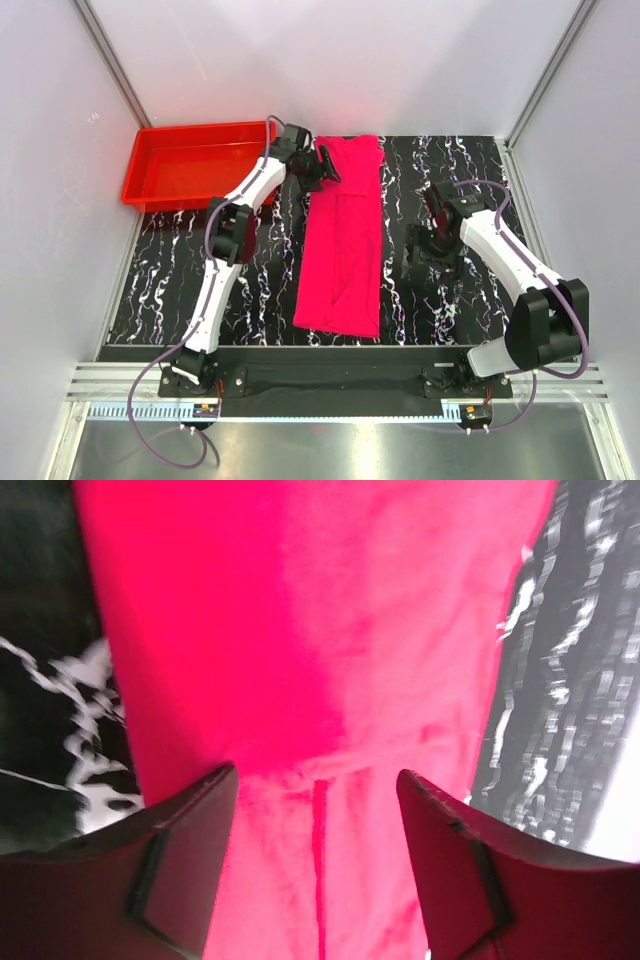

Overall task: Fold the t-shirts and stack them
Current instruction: Fold the tshirt

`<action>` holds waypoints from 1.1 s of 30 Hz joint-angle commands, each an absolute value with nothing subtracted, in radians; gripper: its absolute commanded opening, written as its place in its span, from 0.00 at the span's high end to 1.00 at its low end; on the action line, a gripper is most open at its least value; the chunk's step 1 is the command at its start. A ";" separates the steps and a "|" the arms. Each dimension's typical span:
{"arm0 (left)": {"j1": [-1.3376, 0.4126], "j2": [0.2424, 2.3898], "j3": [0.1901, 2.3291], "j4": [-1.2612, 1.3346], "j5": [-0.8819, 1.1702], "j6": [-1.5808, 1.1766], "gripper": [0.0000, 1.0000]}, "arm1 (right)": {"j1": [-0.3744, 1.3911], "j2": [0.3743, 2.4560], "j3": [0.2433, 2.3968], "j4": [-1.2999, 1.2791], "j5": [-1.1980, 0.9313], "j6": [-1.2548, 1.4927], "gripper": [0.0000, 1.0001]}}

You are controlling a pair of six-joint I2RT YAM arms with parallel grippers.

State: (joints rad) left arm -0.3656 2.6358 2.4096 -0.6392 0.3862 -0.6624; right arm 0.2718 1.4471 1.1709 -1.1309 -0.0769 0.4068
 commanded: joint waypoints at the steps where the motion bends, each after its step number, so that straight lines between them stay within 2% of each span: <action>1: -0.379 2.490 2.378 -0.546 0.547 -0.678 0.26 | 0.267 1.459 1.132 -1.059 -0.216 0.426 0.05; 7: -0.440 2.263 2.196 -0.684 0.566 -0.601 0.23 | 0.268 1.476 1.002 -0.901 -0.484 0.509 0.05; 11: -0.471 1.942 1.936 -0.754 0.456 -0.496 0.24 | 0.268 1.427 0.887 -0.761 -0.592 0.567 0.06; 14: -0.474 1.747 1.748 -0.833 0.318 -0.427 0.27 | 0.270 1.393 0.766 -0.672 -0.656 0.612 0.11; 15: -0.472 1.697 1.624 -0.842 0.281 -0.417 0.28 | 0.273 1.384 0.741 -0.646 -0.669 0.642 0.14; 21: -0.474 1.386 1.173 -0.810 0.310 -0.414 0.36 | 0.305 1.342 0.549 -0.422 -0.723 0.791 0.25; 23: -0.472 1.327 1.010 -0.752 0.368 -0.462 0.36 | 0.322 1.347 0.523 -0.394 -0.700 0.817 0.32; 26: -0.474 1.258 0.867 -0.675 0.406 -0.531 0.36 | 0.337 1.329 0.483 -0.376 -0.661 0.844 0.36; 29: -0.476 1.255 0.810 -0.643 0.394 -0.546 0.30 | 0.342 1.301 0.434 -0.327 -0.650 0.883 0.37; 33: -0.480 1.298 0.741 -0.597 0.425 -0.581 0.29 | 0.368 1.318 0.397 -0.246 -0.647 0.957 0.39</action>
